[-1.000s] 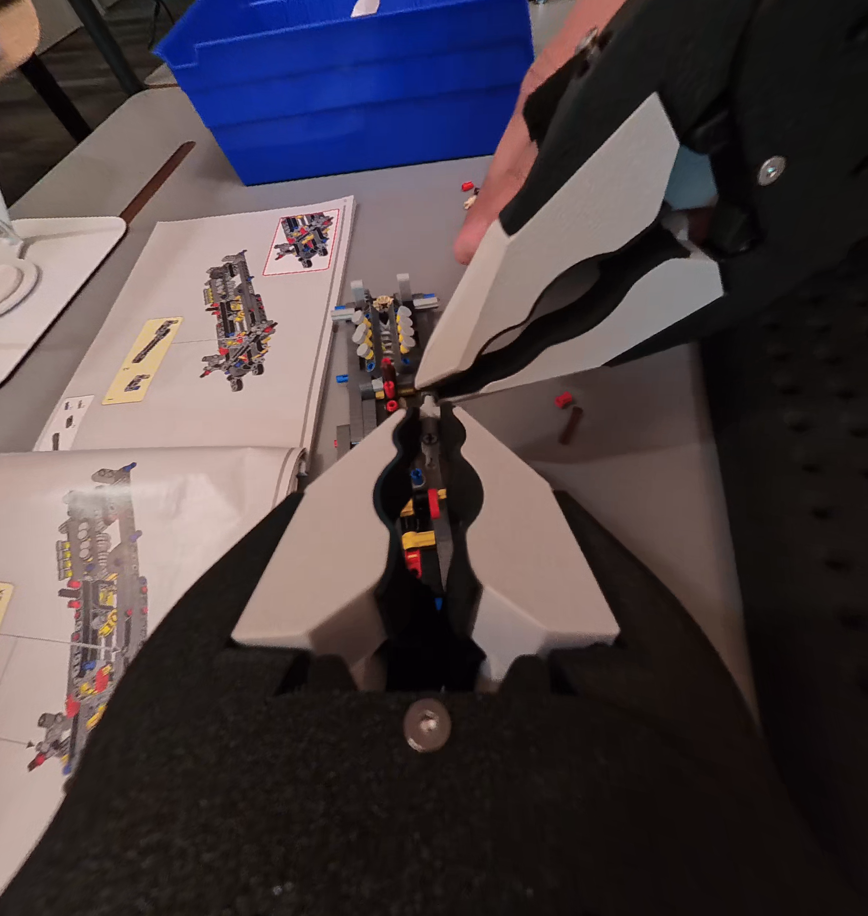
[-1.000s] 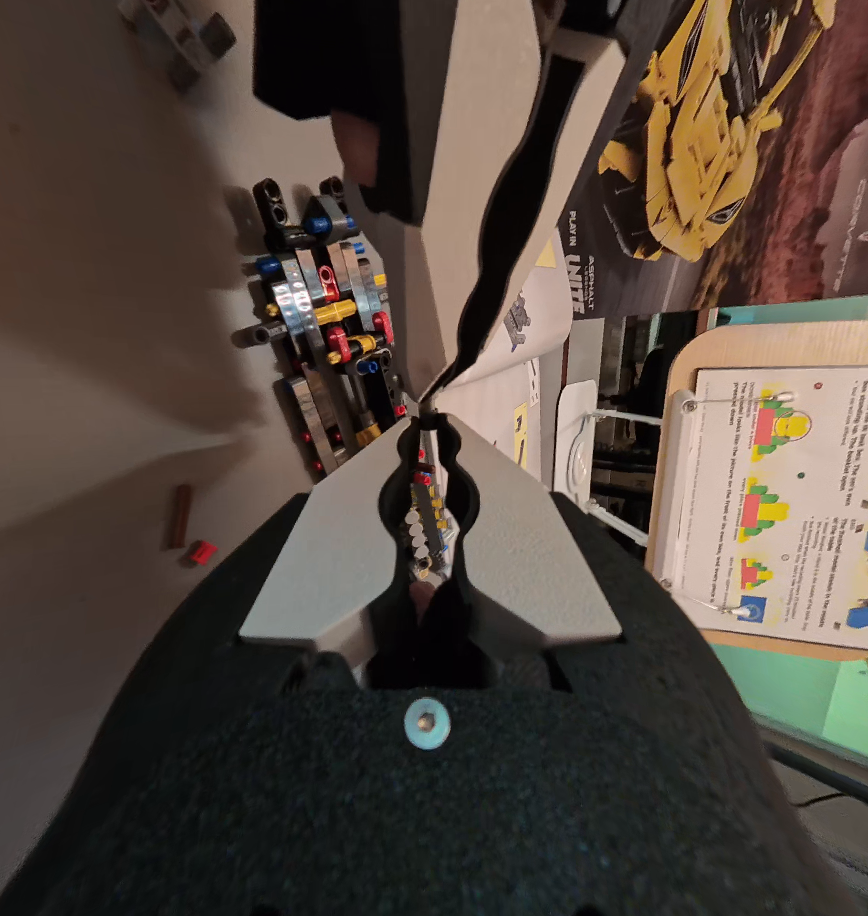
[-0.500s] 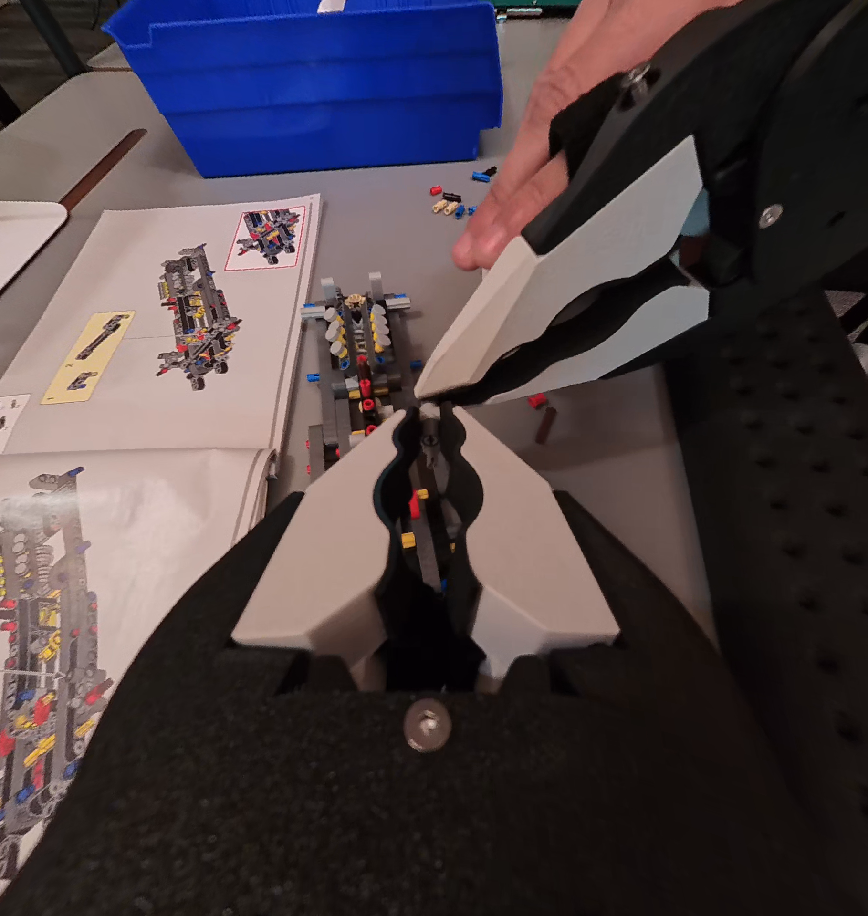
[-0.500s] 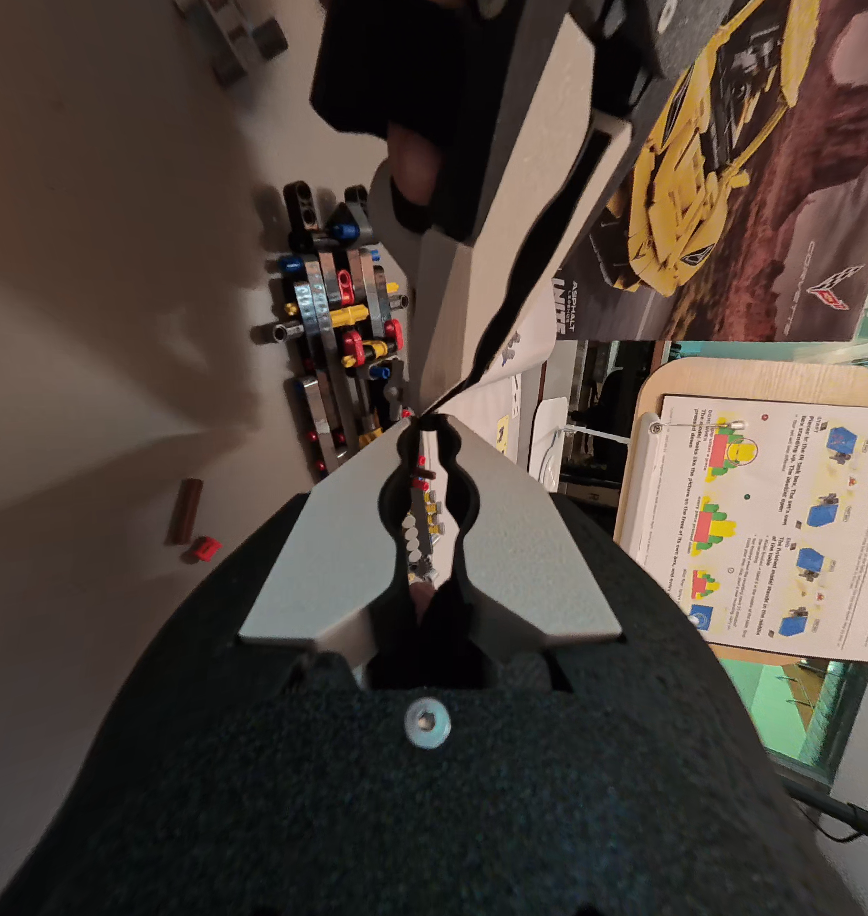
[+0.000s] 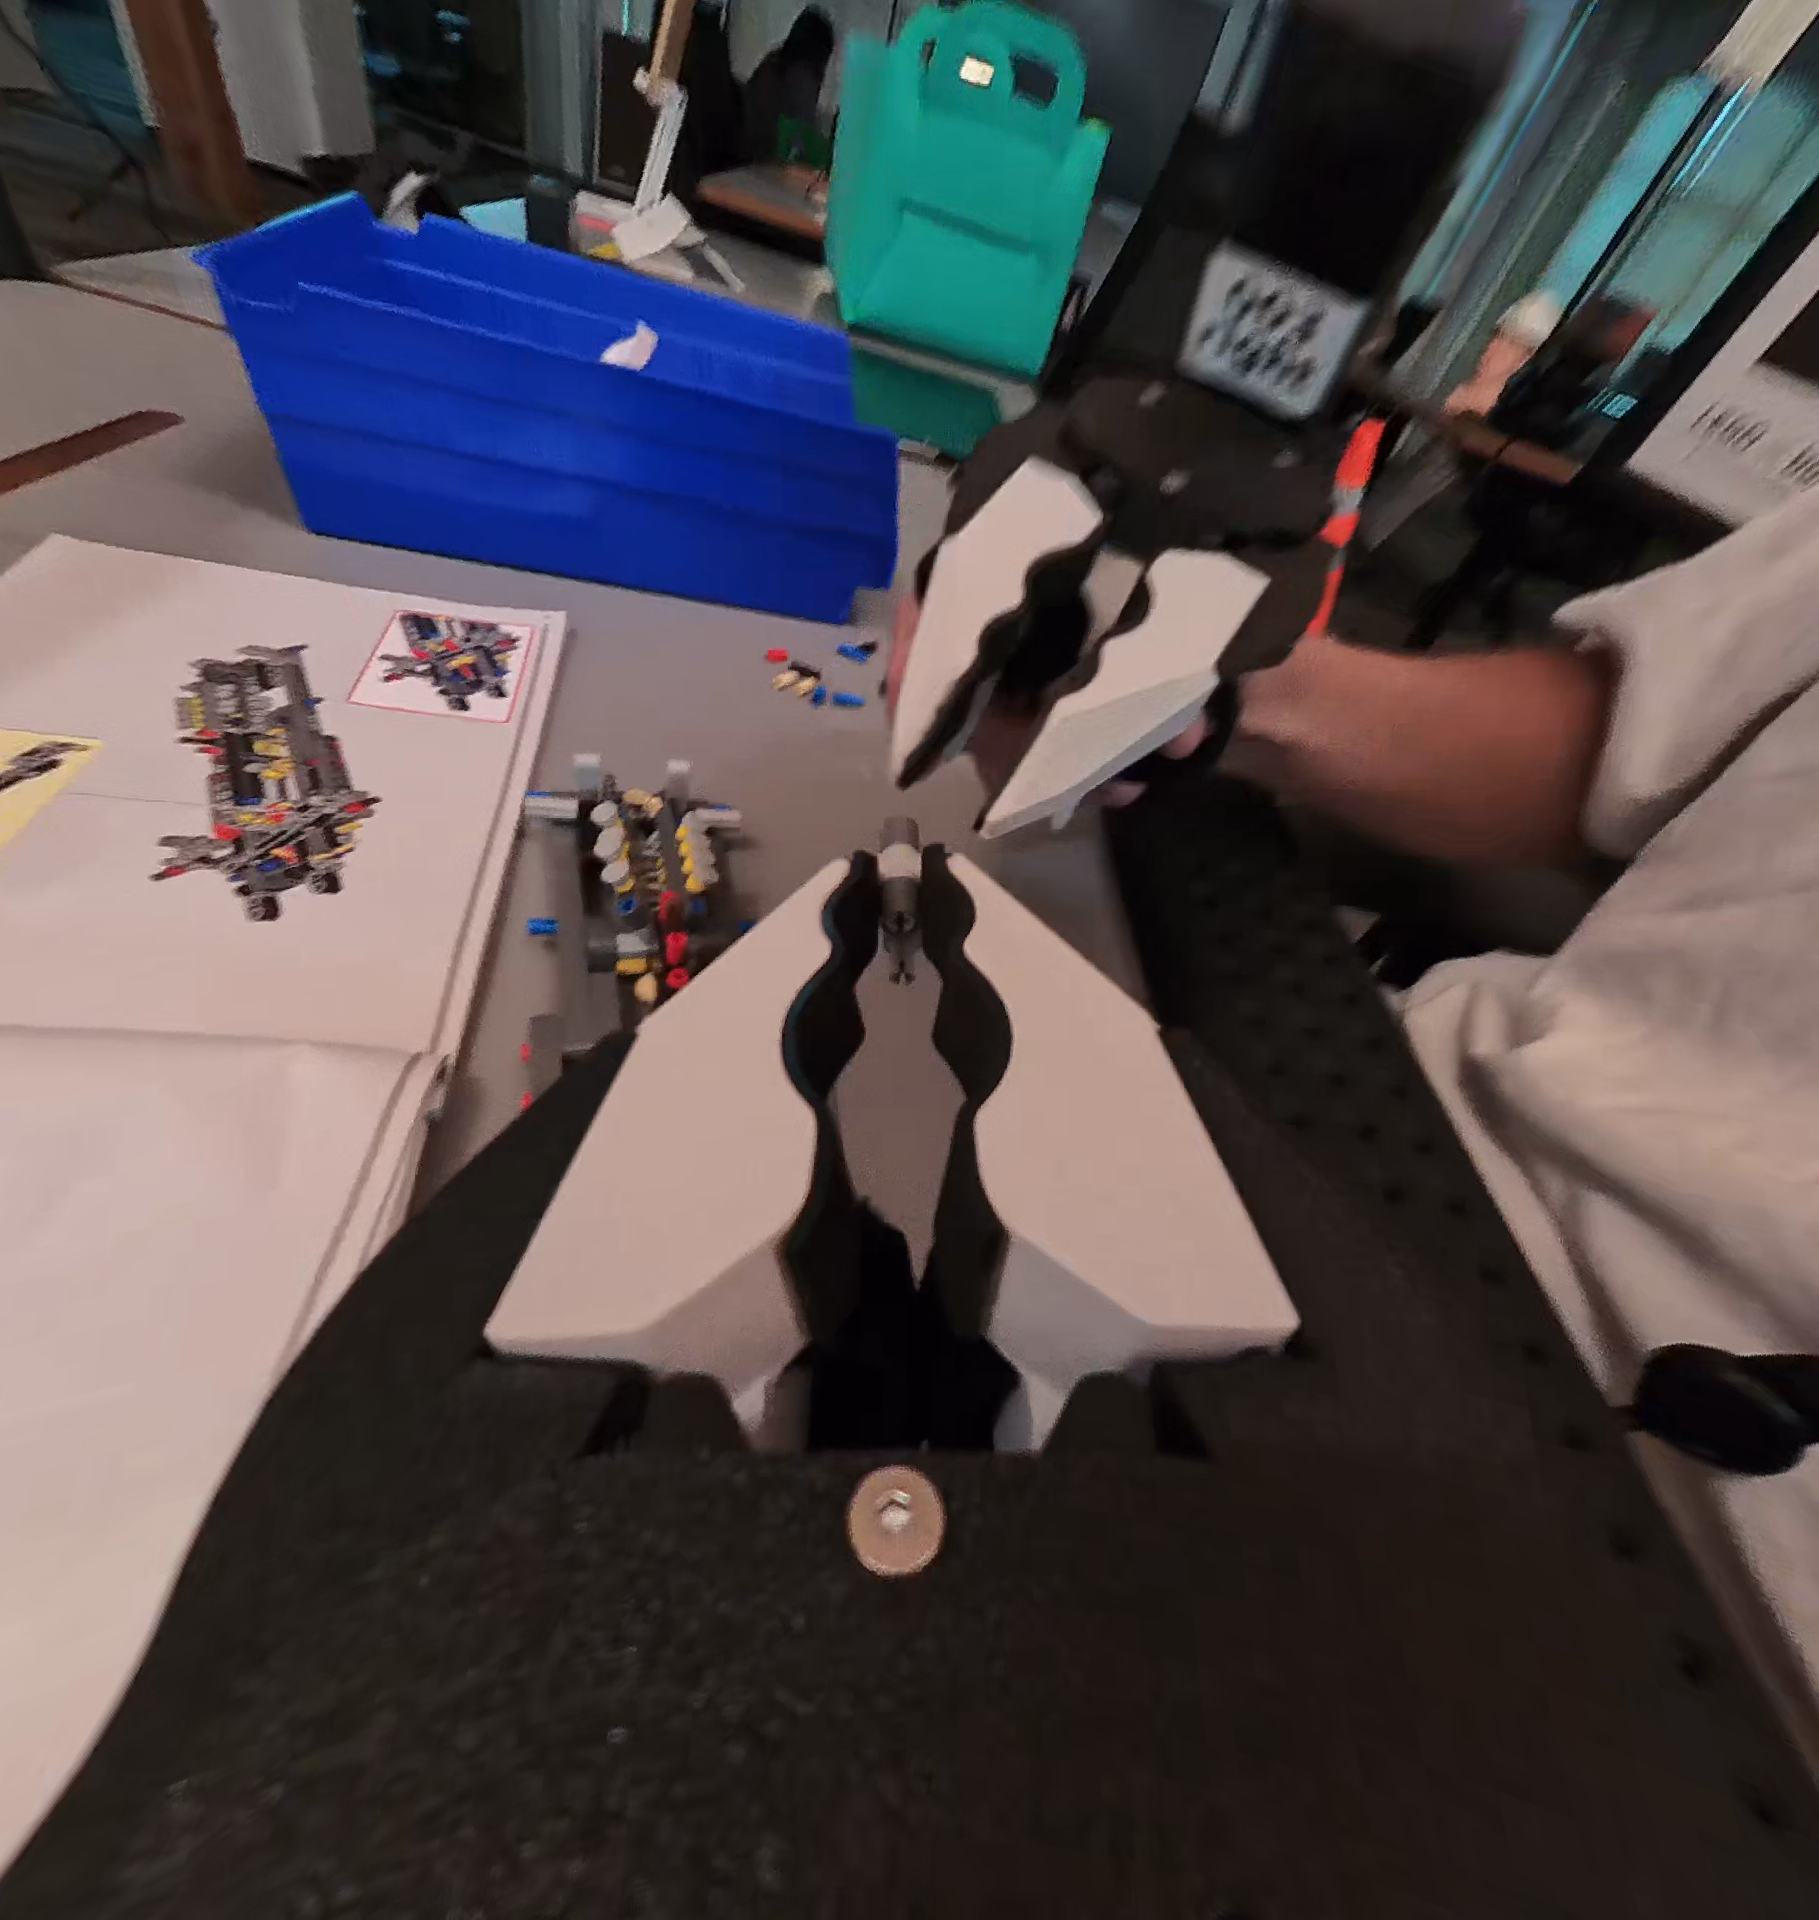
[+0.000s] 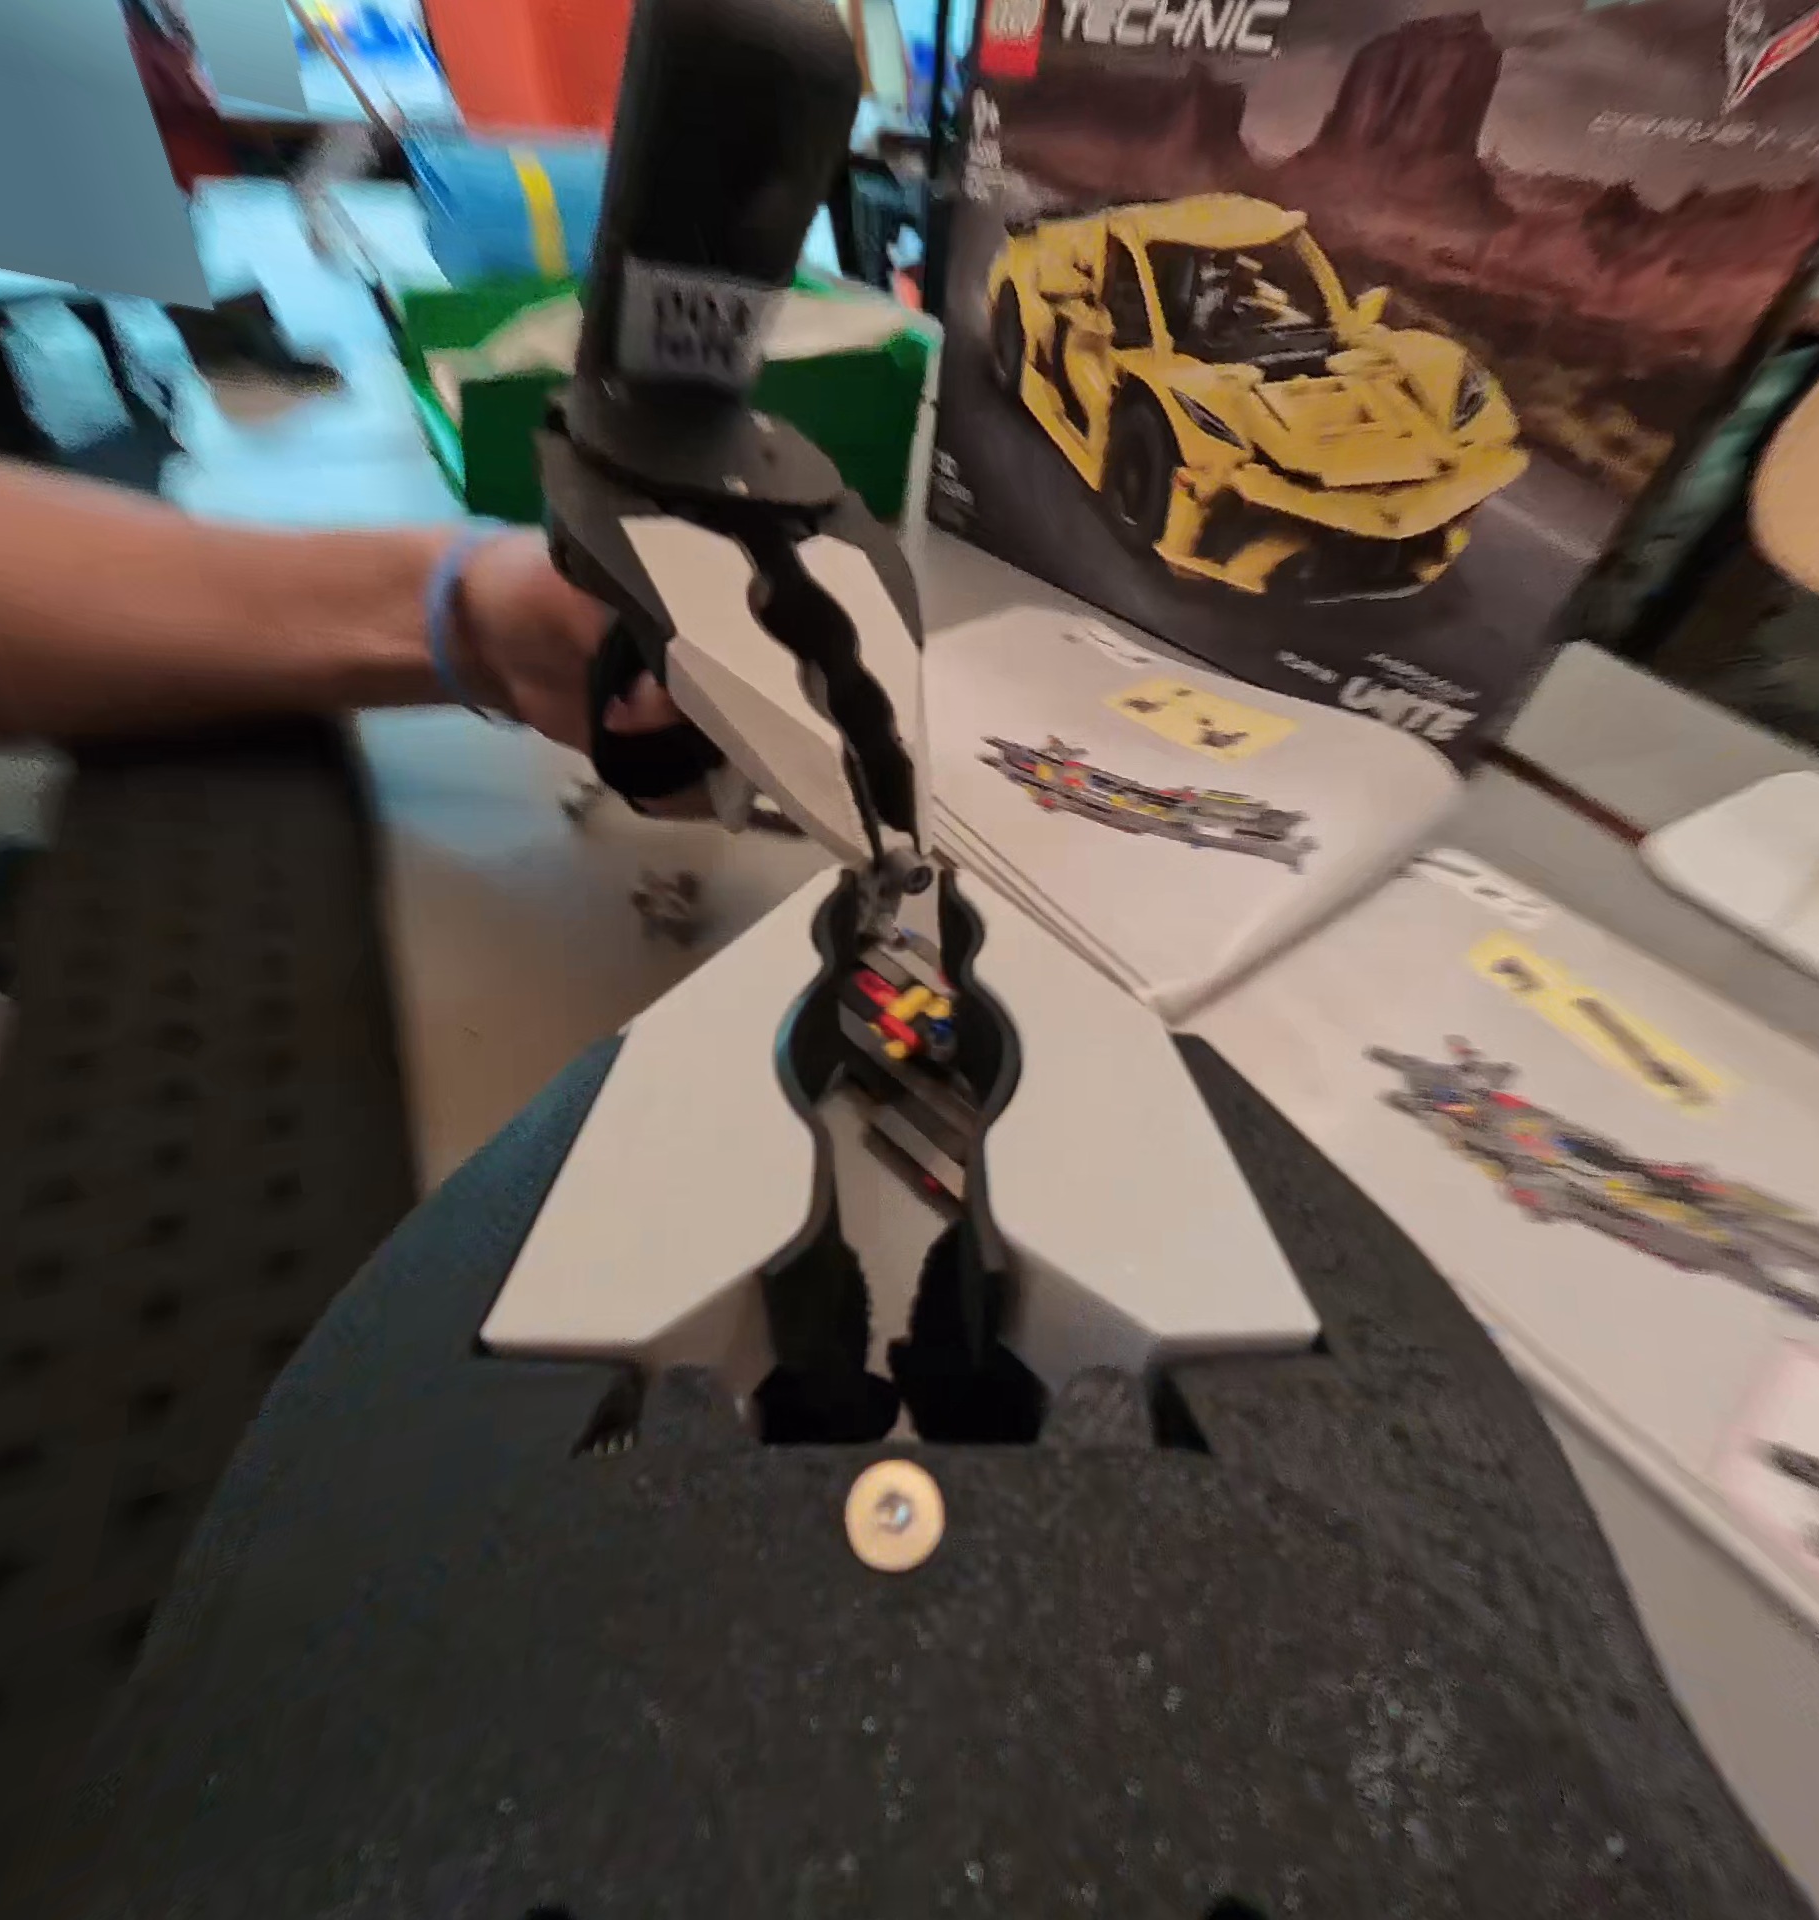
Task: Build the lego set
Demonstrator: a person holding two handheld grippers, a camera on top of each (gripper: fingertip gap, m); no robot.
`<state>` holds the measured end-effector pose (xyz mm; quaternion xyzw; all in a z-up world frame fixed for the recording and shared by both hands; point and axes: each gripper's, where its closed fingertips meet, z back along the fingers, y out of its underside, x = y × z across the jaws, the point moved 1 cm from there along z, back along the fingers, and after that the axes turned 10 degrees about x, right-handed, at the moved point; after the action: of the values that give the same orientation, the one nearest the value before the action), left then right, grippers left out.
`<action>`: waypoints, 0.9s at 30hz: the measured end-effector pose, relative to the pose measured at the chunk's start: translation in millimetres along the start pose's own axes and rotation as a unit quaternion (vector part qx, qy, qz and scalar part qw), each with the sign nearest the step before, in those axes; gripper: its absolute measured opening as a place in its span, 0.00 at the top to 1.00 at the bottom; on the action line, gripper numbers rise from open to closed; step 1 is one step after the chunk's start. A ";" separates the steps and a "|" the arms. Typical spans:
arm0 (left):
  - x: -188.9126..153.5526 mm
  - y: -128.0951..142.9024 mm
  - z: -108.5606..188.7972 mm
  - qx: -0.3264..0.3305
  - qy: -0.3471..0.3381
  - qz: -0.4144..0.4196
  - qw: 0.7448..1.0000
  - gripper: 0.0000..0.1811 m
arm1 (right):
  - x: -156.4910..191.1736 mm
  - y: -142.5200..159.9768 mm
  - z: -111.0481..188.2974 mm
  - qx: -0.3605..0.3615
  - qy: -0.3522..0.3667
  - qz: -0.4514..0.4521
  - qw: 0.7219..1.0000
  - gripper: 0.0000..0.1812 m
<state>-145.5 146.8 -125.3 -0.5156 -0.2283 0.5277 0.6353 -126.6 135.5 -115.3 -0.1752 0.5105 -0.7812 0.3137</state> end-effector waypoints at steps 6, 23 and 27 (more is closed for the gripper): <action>2.9 -14.3 7.3 -0.057 0.031 0.072 0.995 0.96 | -1.3 -0.9 -6.2 -0.030 0.056 0.038 0.997 0.82; 12.9 -20.3 1.3 -0.105 0.026 0.163 0.981 0.96 | -19.5 -12.0 -21.3 0.003 0.282 0.051 0.958 0.88; 16.6 -15.6 -0.5 -0.086 0.005 0.148 0.985 0.96 | -20.8 -7.7 -24.5 0.014 0.270 0.037 0.962 0.88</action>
<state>-132.7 162.9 -115.8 -0.5991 -0.1910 0.5919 0.5042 -128.1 168.5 -117.6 0.0657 0.5711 -0.7947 0.1950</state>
